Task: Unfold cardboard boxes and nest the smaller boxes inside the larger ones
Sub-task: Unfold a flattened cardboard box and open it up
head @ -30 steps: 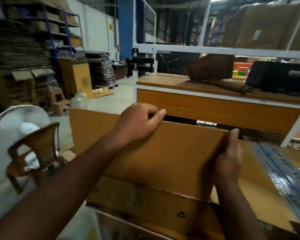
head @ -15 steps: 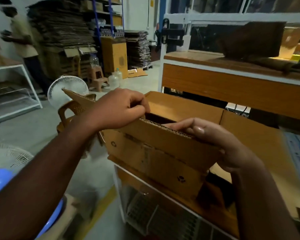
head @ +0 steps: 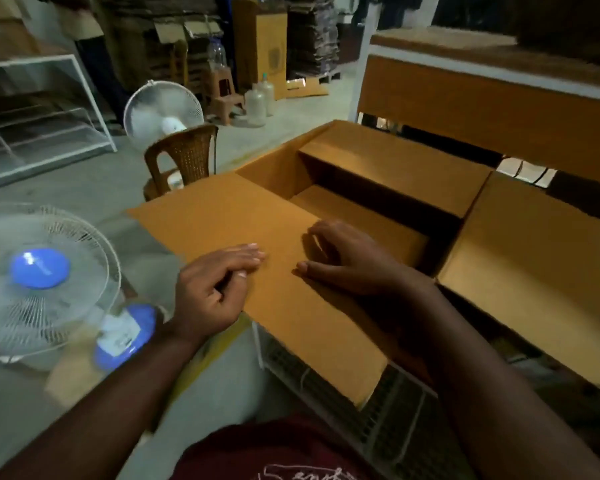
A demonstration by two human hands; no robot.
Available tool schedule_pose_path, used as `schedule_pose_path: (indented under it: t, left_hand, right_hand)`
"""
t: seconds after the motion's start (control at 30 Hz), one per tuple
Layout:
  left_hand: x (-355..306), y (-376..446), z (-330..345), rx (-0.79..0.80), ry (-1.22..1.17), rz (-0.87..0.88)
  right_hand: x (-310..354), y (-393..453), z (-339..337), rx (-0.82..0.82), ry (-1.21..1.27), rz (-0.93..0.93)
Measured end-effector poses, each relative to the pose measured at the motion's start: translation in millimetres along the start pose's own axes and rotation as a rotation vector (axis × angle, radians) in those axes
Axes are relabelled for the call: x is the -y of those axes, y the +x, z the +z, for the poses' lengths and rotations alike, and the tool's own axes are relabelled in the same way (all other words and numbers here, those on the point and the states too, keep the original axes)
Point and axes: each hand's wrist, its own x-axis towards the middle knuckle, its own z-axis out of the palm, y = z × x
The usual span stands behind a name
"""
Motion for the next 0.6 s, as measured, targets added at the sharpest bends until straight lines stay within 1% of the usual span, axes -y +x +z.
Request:
schedule_pose_path:
  t: [0.07,0.13,0.23,0.3,0.37,0.4,0.47,0.53,0.6]
  left_hand:
    - [8.5,-13.3,5.8,-0.018,-0.026,-0.007]
    - [16.9,-21.9,11.2,0.006,-0.022,-0.006]
    - [35.7,-42.2,23.0,0.109,0.04,-0.053]
    - [50.7,-56.5,34.5,0.196,0.079,-0.135]
    - [66.8,-55.6,45.4,0.288,0.112,-0.204]
    - [74.2,-46.5,50.5,0.335,0.128,-0.214]
    - [82.8,-13.0,61.4,0.429,0.175,-0.174]
    - [87.9,27.9,72.4,0.541,0.255,-0.123]
    - [92.6,64.9,84.9,0.708,0.407,-0.049]
  right_hand:
    - [-2.5,6.9,12.5,-0.026,-0.096,-0.02]
    - [-3.4,10.9,19.0,-0.06,-0.164,-0.033]
    - [-10.5,14.7,29.5,-0.108,-0.245,0.014]
    - [-17.8,16.2,37.1,-0.11,-0.31,0.106]
    - [-26.2,20.0,41.2,-0.169,-0.351,0.158]
    - [-30.8,23.3,40.8,-0.217,-0.349,0.159]
    - [-36.7,29.0,35.6,-0.274,-0.314,0.177]
    - [-37.7,32.5,28.8,-0.269,-0.287,0.205]
    - [-37.9,34.6,26.4,-0.25,-0.277,0.199]
